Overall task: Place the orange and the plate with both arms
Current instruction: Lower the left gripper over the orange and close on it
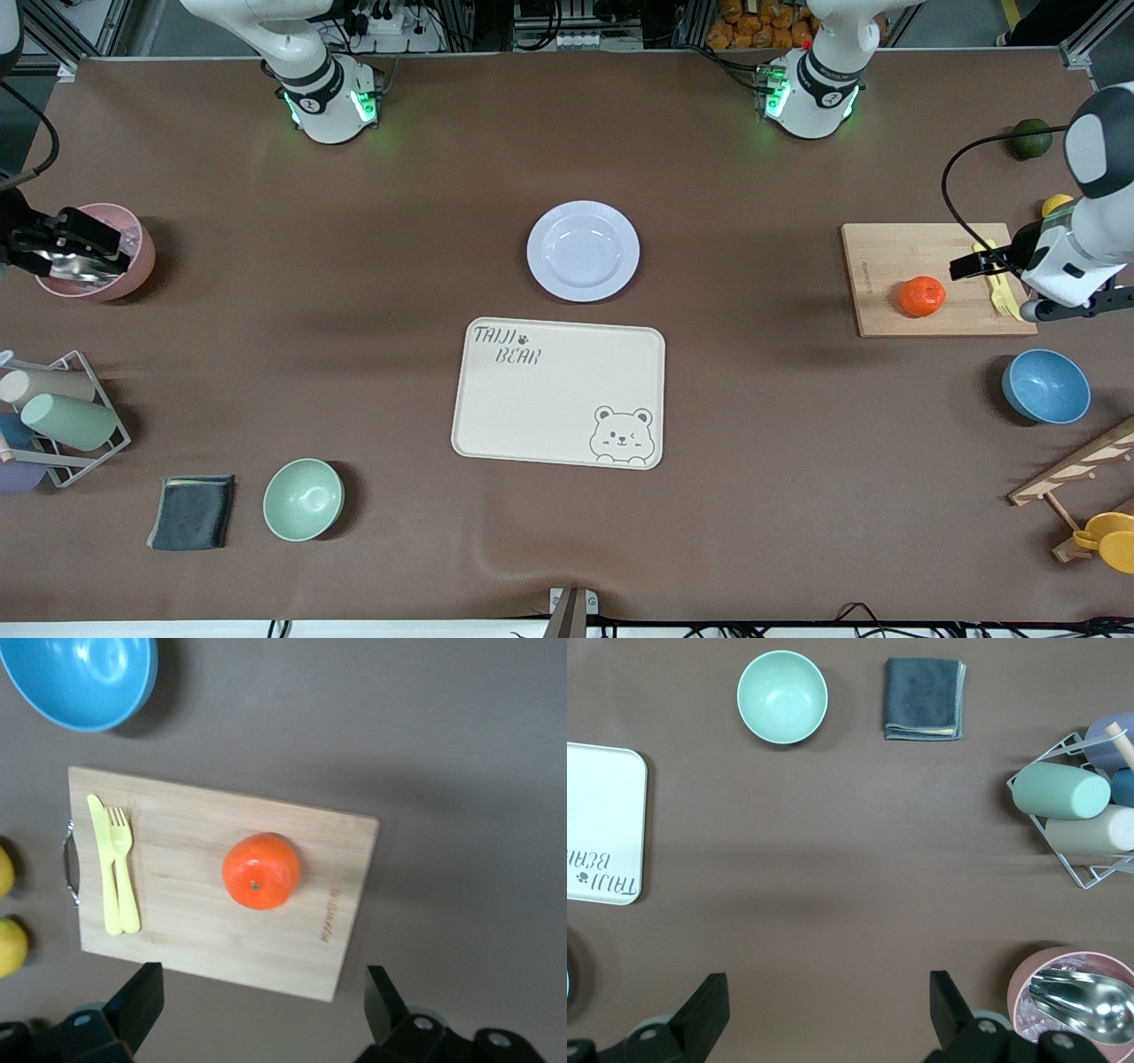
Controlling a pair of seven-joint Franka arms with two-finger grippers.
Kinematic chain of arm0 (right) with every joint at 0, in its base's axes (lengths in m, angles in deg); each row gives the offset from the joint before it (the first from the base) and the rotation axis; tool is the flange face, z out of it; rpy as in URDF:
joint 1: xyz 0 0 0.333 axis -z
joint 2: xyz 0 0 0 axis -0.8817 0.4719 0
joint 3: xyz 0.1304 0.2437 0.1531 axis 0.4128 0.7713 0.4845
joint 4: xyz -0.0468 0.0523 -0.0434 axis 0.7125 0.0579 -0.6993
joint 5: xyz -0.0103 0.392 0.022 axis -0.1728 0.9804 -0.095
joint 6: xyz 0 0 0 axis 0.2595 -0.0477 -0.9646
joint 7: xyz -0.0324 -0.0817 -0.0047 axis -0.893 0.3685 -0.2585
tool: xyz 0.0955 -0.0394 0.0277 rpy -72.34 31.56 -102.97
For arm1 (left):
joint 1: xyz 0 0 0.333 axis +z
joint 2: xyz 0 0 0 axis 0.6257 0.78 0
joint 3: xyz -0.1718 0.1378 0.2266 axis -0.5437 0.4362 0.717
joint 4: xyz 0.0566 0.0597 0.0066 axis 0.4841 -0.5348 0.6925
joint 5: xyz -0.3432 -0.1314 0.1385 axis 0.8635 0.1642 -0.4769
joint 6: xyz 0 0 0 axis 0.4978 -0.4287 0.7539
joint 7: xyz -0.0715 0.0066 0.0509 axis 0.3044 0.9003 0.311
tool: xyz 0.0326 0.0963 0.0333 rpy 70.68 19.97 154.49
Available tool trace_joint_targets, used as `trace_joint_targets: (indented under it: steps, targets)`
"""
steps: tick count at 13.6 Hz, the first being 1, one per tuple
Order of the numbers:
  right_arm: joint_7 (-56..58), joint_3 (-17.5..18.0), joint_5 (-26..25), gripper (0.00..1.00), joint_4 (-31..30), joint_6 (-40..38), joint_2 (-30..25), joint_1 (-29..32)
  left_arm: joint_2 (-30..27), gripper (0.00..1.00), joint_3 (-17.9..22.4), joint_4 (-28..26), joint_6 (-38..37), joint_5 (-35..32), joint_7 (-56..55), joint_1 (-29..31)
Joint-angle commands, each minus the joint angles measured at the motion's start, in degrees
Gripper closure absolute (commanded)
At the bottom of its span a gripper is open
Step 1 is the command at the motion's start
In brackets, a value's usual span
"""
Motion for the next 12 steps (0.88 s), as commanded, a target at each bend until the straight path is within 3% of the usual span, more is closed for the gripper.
trace_joint_targets:
  steps: [1,10,12]
  targets:
    - [0.2,0.62,0.4,0.0,0.45,-0.5,0.67,0.42,1.02,0.0,-0.64,-7.13,7.53,-0.96,1.02,2.67]
    - [0.9,0.88,2.24,0.0,-0.16,-2.87,2.6,0.24,9.73,0.0,-0.55,-7.05,14.04,-1.13,1.28,5.04]
    - [0.99,0.8,6.87,0.0,-0.16,-3.31,2.95,1.29,11.92,0.0,-0.63,-6.96,16.41,-1.13,1.28,5.75]
